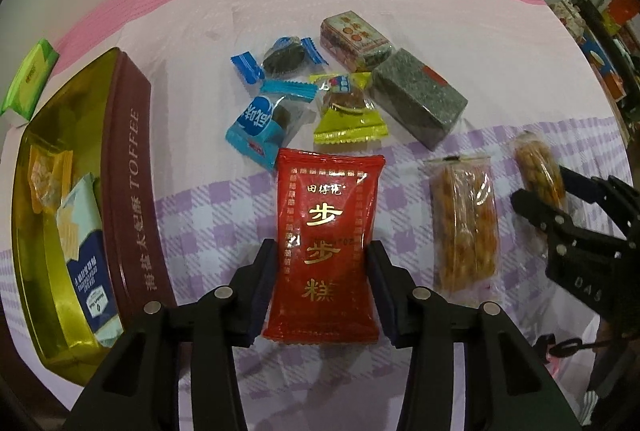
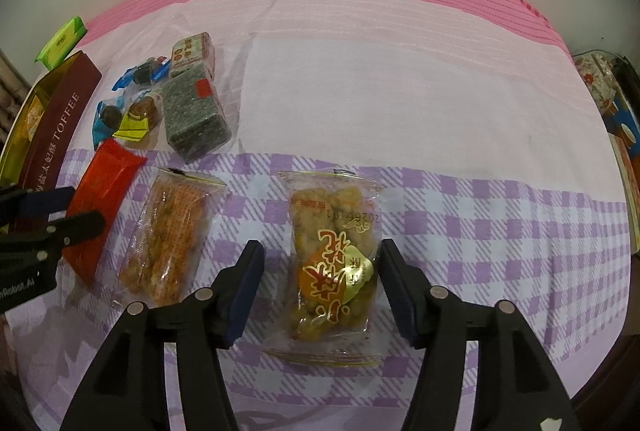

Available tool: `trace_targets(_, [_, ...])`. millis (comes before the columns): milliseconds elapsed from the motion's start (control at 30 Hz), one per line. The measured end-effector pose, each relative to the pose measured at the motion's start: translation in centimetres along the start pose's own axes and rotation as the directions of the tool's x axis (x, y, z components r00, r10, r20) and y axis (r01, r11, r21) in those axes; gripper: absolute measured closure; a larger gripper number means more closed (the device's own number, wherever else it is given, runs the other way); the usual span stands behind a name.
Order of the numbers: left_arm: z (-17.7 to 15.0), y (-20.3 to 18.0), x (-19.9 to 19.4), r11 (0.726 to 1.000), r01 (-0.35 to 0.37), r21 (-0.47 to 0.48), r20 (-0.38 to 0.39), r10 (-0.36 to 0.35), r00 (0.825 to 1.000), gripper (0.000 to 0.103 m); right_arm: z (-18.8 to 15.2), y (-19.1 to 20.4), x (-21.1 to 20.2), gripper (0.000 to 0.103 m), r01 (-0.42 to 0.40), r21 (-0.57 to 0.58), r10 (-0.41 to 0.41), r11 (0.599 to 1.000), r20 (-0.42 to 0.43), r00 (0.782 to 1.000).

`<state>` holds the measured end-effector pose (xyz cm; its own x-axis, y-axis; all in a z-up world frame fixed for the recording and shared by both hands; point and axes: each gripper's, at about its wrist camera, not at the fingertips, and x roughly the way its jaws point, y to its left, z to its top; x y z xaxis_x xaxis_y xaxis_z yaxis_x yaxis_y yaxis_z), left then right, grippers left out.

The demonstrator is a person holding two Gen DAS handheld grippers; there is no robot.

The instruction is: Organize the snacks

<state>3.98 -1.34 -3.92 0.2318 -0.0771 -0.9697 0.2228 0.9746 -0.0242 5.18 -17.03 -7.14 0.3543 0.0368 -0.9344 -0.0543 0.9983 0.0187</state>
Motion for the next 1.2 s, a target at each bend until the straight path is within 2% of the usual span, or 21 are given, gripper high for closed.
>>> trace_targets(300, [1.4,-0.7,0.5,1.000,-0.010,0.012,-0.033,0.010,0.999,0.053,0.1,0.0,0.1,0.044,0.002,0.001,-0.002,1.000,-0.002,1.000])
trace_targets(500, [4.0,-1.5,1.5,1.000,0.001,-0.026,-0.065,-0.002,0.998,0.048,0.0,0.4,0.2,0.040,0.001,-0.008,-0.001,1.000,-0.002,1.000])
trace_targets(600, [4.6,-1.8,2.0,1.000,-0.017,-0.019,-0.068,0.016,0.998,0.048,0.0,0.1,0.2,0.039,0.001,-0.009,-0.001,1.000,-0.003,1.000])
trace_targets(733, [4.7,-1.7,2.5,1.000,-0.015,-0.014,-0.058,0.015,0.998,0.049,0.0,0.3,0.2,0.039,0.003,-0.010,-0.003,1.000,-0.003,1.000])
trace_targets(800, [4.7,-1.8,2.4,1.000,-0.016,-0.003,-0.048,0.016,0.999,0.054,0.0,0.2,0.2,0.039,0.003,-0.010,-0.003,1.000,-0.004,1.000])
trace_targets(900, [4.3,-1.8,2.4,1.000,-0.022,0.007,-0.031,0.023,0.999,0.057,0.0,0.2,0.2,0.039,0.003,-0.009,-0.003,1.000,-0.005,1.000])
trace_targets(1033, [3.7,-1.9,1.9,0.999,-0.035,0.003,-0.021,0.035,0.999,0.058,0.0,0.3,0.3,0.039,0.004,-0.009,-0.005,1.000,-0.005,1.000])
trace_targets(1200, [2.5,-1.3,0.7,1.000,-0.017,-0.009,-0.009,0.017,1.000,0.058,0.1,0.3,0.3,0.039,-0.003,-0.015,0.003,1.000,-0.017,1.000])
